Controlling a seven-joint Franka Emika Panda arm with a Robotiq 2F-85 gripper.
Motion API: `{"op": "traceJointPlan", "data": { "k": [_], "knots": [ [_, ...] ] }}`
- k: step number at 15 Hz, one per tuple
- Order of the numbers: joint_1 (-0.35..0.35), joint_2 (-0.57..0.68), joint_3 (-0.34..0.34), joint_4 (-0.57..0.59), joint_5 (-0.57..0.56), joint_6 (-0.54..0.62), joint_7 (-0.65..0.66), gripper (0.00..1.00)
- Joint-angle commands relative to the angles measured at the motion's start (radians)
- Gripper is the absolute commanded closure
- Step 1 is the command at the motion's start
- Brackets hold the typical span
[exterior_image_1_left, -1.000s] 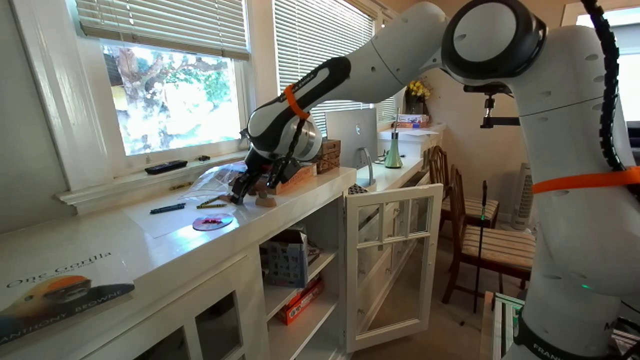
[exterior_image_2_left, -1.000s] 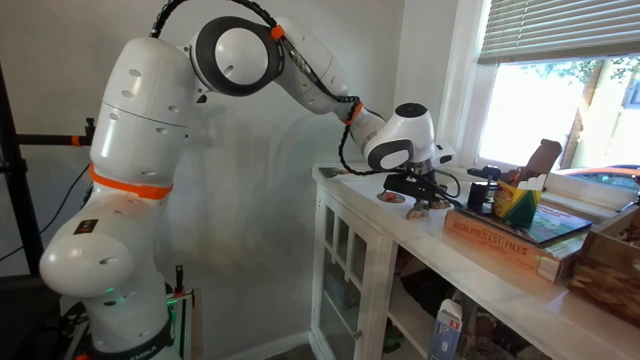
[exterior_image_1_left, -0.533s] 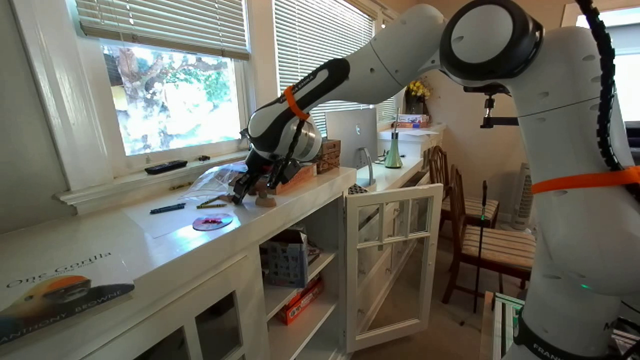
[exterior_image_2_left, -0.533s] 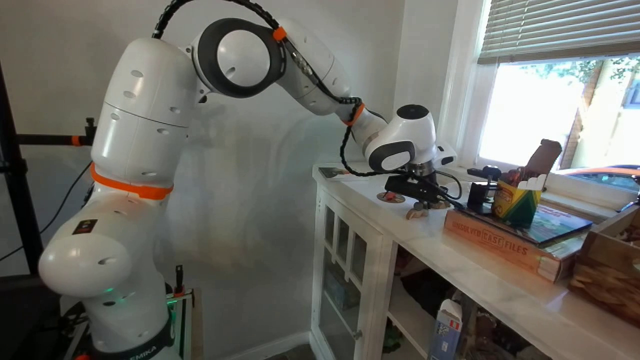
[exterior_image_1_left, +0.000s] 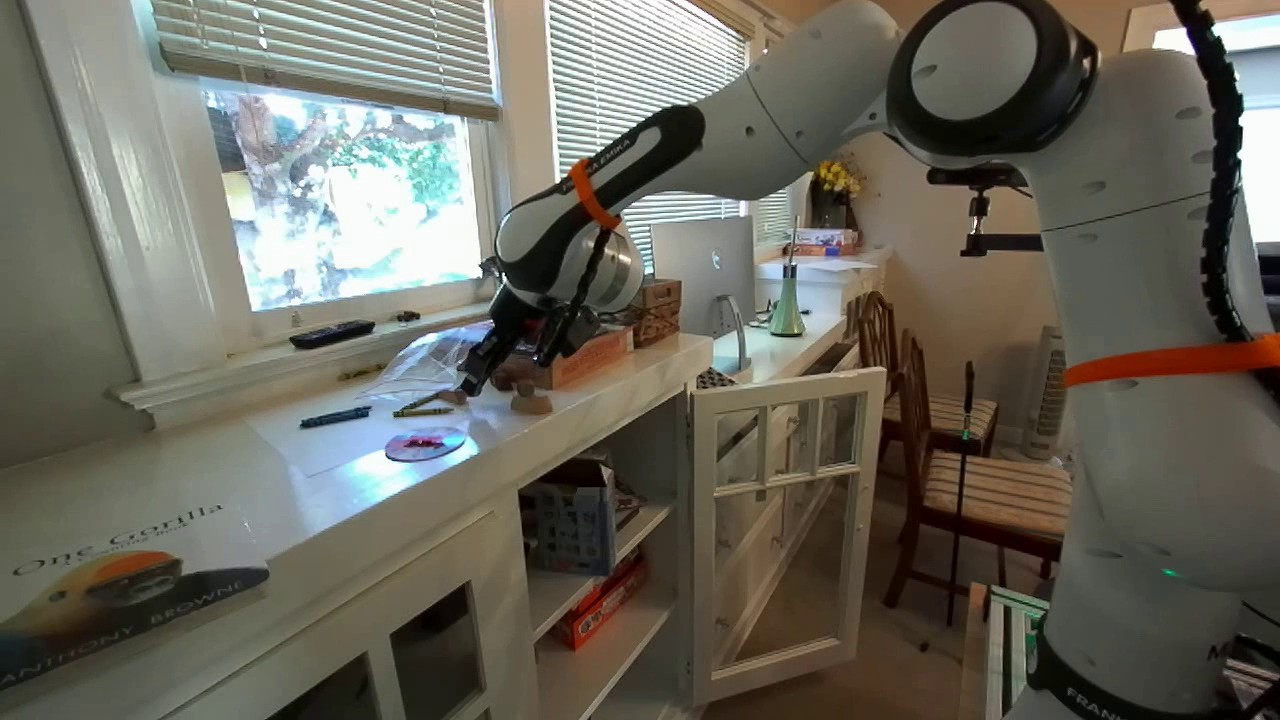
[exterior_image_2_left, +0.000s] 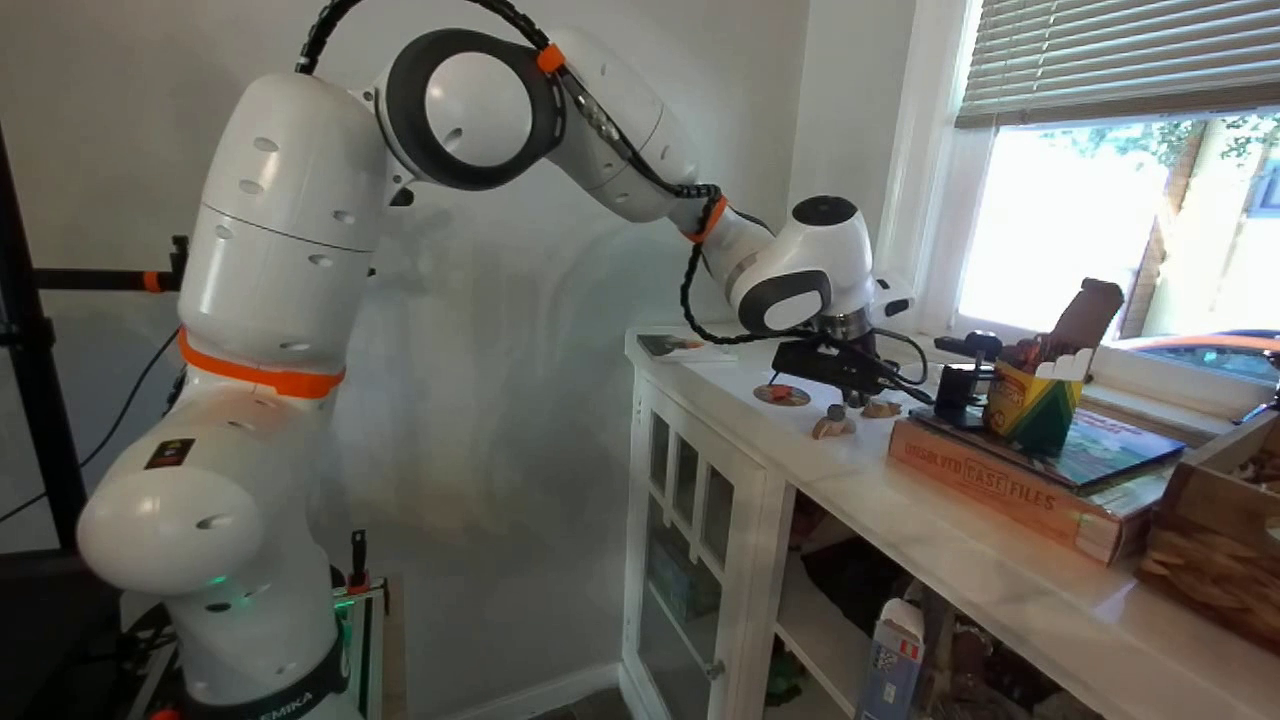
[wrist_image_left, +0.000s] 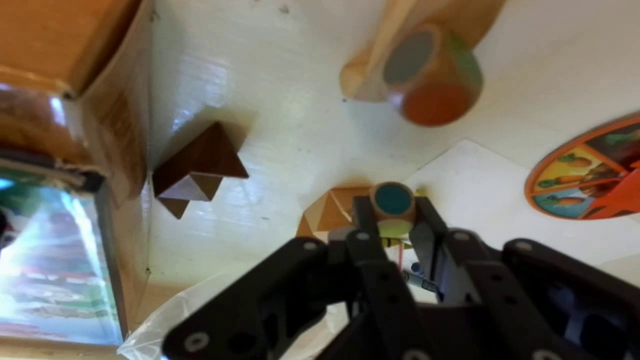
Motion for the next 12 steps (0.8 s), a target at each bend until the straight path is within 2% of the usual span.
{"op": "traceJointPlan", "data": {
  "k": [1, 12],
  "knots": [
    [0.008, -0.047, -0.013, -0.03, -0.023, -0.013, 0.019, 0.94],
    [0.008, -0.161, -0.044, -0.097, -0.124, -0.132, 0.12, 0.94]
  ]
}}
